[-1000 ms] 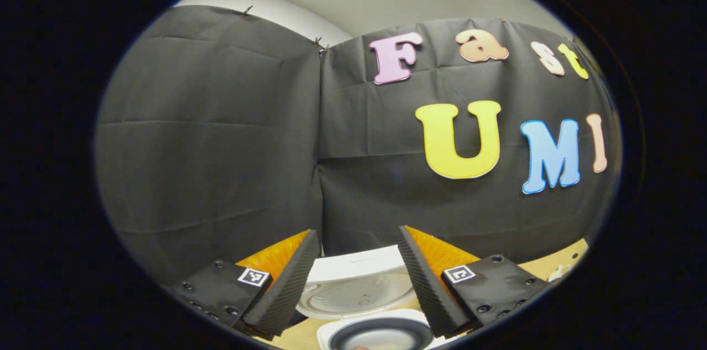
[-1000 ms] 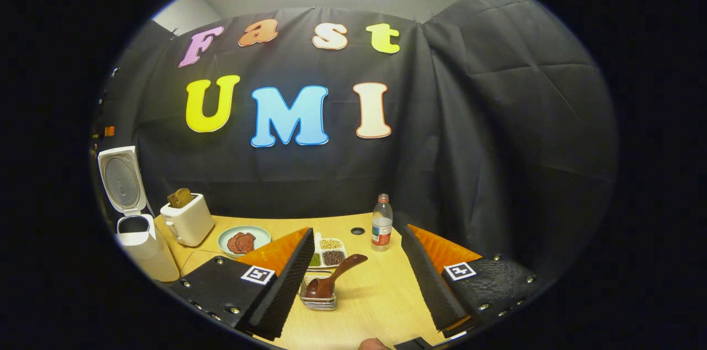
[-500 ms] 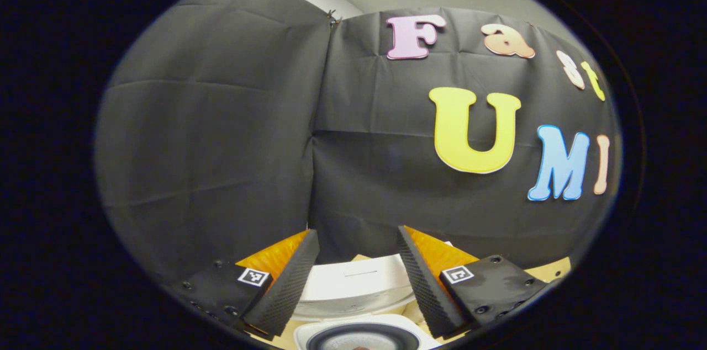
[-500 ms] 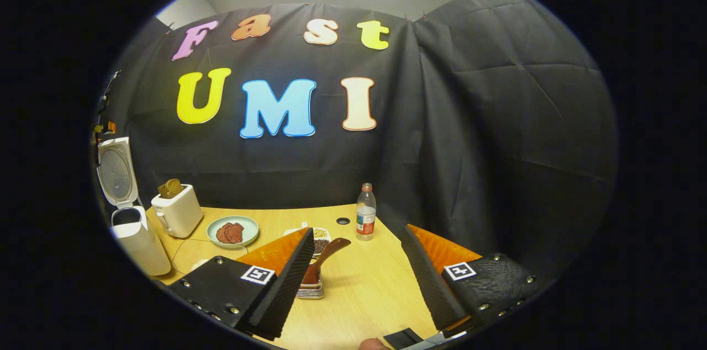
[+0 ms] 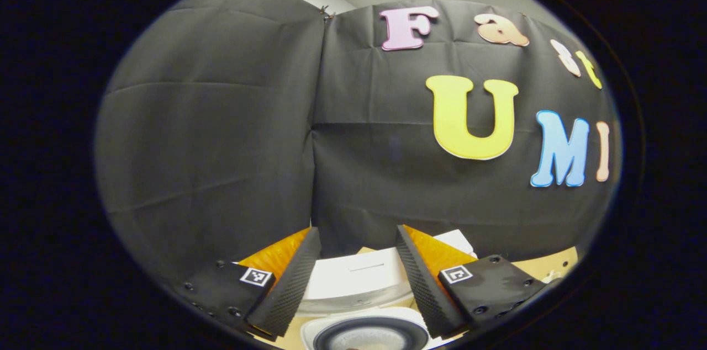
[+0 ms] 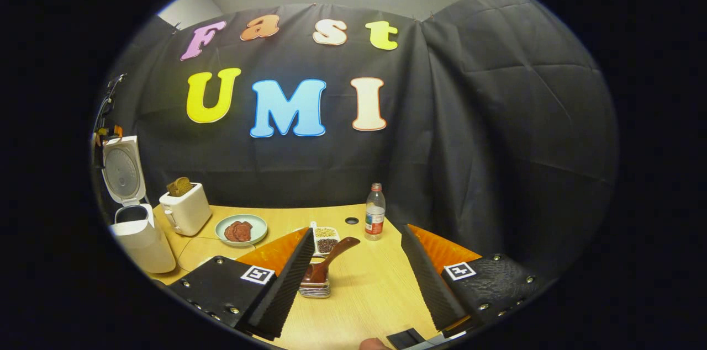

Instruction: Close the left gripper, press the button to open the rice cooker; take a wooden spoon from the chopstick holder with the right hand, scoop a spoonful of rice and pour it into the rice cooker, then put the wooden spoon back into the chopstick holder.

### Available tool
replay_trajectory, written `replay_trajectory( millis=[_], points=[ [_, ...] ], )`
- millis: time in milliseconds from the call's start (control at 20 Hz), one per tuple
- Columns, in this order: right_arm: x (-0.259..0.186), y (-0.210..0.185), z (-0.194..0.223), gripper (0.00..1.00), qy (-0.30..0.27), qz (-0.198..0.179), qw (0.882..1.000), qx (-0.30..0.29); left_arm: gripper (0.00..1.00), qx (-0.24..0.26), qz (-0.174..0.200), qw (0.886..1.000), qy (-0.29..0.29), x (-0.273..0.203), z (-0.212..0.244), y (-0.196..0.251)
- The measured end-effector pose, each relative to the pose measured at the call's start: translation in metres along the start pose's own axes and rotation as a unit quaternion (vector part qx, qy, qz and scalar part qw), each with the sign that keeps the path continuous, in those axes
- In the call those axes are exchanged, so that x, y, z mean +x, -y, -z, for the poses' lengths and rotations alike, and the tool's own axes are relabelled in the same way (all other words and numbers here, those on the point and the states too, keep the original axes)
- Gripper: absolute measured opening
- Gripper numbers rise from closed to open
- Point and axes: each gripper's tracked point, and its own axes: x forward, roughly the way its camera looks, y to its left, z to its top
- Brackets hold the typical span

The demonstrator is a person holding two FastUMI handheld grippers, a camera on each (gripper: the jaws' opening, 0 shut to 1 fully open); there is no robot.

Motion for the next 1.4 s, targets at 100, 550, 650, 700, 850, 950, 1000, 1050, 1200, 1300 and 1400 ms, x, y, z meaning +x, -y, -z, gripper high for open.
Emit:
replay_trajectory(
  millis=[100,550,650,700,850,950,1000,1050,1200,1300,1400],
  points=[
    [0.005,-0.007,-0.002,0.96,0.001,-0.013,1.0,-0.004,0.92,0.001,0.0,1.0,0.002,-0.013,0.005,0.0],
    [0.034,-0.033,-0.011,0.96,0.003,-0.076,0.997,-0.009,0.95,0.002,-0.003,1.0,-0.003,-0.064,0.027,0.016],
    [0.041,-0.037,-0.015,0.96,0.004,-0.087,0.996,-0.011,0.95,-0.001,-0.003,1.0,-0.007,-0.074,0.033,0.02],
    [0.045,-0.039,-0.016,0.96,0.004,-0.093,0.996,-0.01,0.92,-0.002,-0.002,1.0,-0.01,-0.079,0.037,0.021],
    [0.054,-0.047,-0.018,0.96,0.005,-0.111,0.994,-0.012,0.92,-0.003,-0.001,1.0,-0.017,-0.094,0.05,0.028],
    [0.06,-0.054,-0.018,0.96,0.006,-0.123,0.992,-0.017,0.92,-0.005,0.0,1.0,-0.024,-0.105,0.061,0.03],
    [0.061,-0.056,-0.018,0.96,0.006,-0.128,0.992,-0.019,0.92,-0.005,0.001,1.0,-0.027,-0.111,0.066,0.031],
    [0.063,-0.058,-0.018,0.96,0.007,-0.133,0.991,-0.02,0.92,-0.005,0.001,1.0,-0.029,-0.116,0.071,0.034],
    [0.066,-0.065,-0.016,0.96,0.002,-0.146,0.989,-0.022,0.92,0.0,0.001,0.999,-0.035,-0.13,0.088,0.04],
    [0.067,-0.068,-0.015,0.96,0.002,-0.152,0.988,-0.023,0.93,0.001,0.002,0.999,-0.04,-0.137,0.099,0.043],
    [0.067,-0.071,-0.013,0.96,0.0,-0.157,0.987,-0.024,0.97,-0.004,0.005,0.999,-0.048,-0.143,0.11,0.046]
  ],
)
